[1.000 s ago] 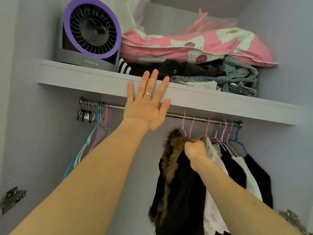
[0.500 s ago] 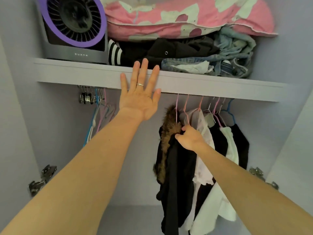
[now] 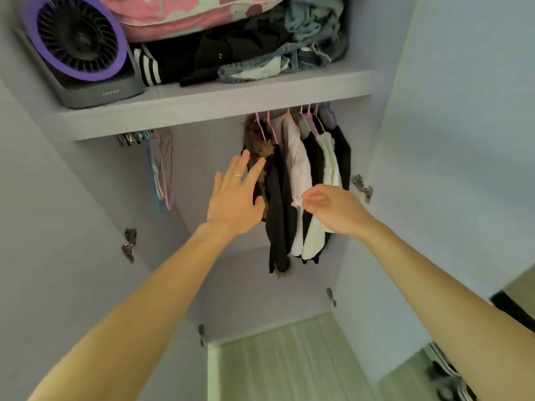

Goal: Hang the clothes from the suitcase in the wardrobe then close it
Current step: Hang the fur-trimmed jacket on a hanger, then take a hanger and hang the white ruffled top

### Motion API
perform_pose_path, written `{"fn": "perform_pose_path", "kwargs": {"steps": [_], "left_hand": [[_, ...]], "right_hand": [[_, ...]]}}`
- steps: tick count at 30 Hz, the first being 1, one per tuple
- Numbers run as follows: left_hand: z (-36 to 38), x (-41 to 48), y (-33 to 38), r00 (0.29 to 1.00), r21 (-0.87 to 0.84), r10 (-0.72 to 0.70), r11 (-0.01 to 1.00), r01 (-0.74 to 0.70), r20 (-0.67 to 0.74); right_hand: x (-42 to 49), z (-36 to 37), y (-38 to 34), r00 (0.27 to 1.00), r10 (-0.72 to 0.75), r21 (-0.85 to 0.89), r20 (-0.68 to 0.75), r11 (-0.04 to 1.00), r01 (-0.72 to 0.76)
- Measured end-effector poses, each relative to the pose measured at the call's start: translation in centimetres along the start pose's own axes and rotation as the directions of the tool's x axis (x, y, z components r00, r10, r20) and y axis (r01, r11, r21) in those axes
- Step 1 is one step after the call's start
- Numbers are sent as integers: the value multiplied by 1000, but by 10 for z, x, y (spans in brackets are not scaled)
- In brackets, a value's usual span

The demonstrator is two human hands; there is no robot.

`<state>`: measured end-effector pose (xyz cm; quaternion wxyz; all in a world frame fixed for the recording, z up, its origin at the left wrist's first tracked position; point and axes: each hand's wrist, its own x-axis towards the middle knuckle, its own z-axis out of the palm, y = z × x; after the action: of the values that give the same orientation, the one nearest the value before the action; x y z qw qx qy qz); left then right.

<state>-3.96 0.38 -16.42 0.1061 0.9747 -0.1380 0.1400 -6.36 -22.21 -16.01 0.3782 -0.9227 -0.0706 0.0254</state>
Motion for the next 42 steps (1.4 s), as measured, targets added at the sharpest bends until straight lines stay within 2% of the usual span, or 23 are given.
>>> {"fn": "perform_pose_path", "kwargs": {"steps": [4, 5, 8, 13, 17, 22, 26, 28, 32, 36, 38, 42], "left_hand": [[36, -50, 58, 978, -74, 177, 983, -169, 111], [48, -58, 81, 961, -100, 244, 968, -232, 131], [72, -78, 123, 922, -193, 335, 935, -299, 196], [112, -105, 221, 803, -320, 510, 850, -417, 308], [148, -117, 315, 664, -381, 644, 763, -522, 380], [189, -121, 431, 569, -460, 713, 700, -546, 411], [209, -121, 495, 511, -489, 747, 664, -566, 424], [218, -118, 518, 487, -484, 749, 662, -572, 449], [246, -95, 566, 439, -473, 739, 668, -574, 511], [295, -62, 617, 352, -457, 746, 638, -619, 565], [314, -48, 636, 326, -452, 745, 630, -632, 583], [370, -13, 694, 250, -476, 767, 582, -659, 592]], "right_hand": [[-93, 12, 44, 997, 72, -15, -25, 997, -72], [-123, 13, 61, 992, 113, -17, -52, 993, -114], [-179, 24, 104, 969, 237, -14, -63, 971, -239], [-272, 11, 184, 876, 464, 21, -132, 885, -466], [-337, -25, 245, 760, 614, 61, -213, 784, -617], [-402, -75, 317, 651, 719, 98, -243, 686, -721], [-434, -110, 362, 557, 779, 114, -286, 605, -788], [-444, -126, 382, 540, 794, 109, -281, 585, -804], [-449, -160, 439, 464, 837, 107, -289, 510, -854], [-444, -178, 495, 382, 882, 164, -277, 435, -885], [-439, -185, 513, 367, 890, 165, -271, 418, -893], [-428, -211, 575, 264, 925, 190, -273, 321, -928]]}}
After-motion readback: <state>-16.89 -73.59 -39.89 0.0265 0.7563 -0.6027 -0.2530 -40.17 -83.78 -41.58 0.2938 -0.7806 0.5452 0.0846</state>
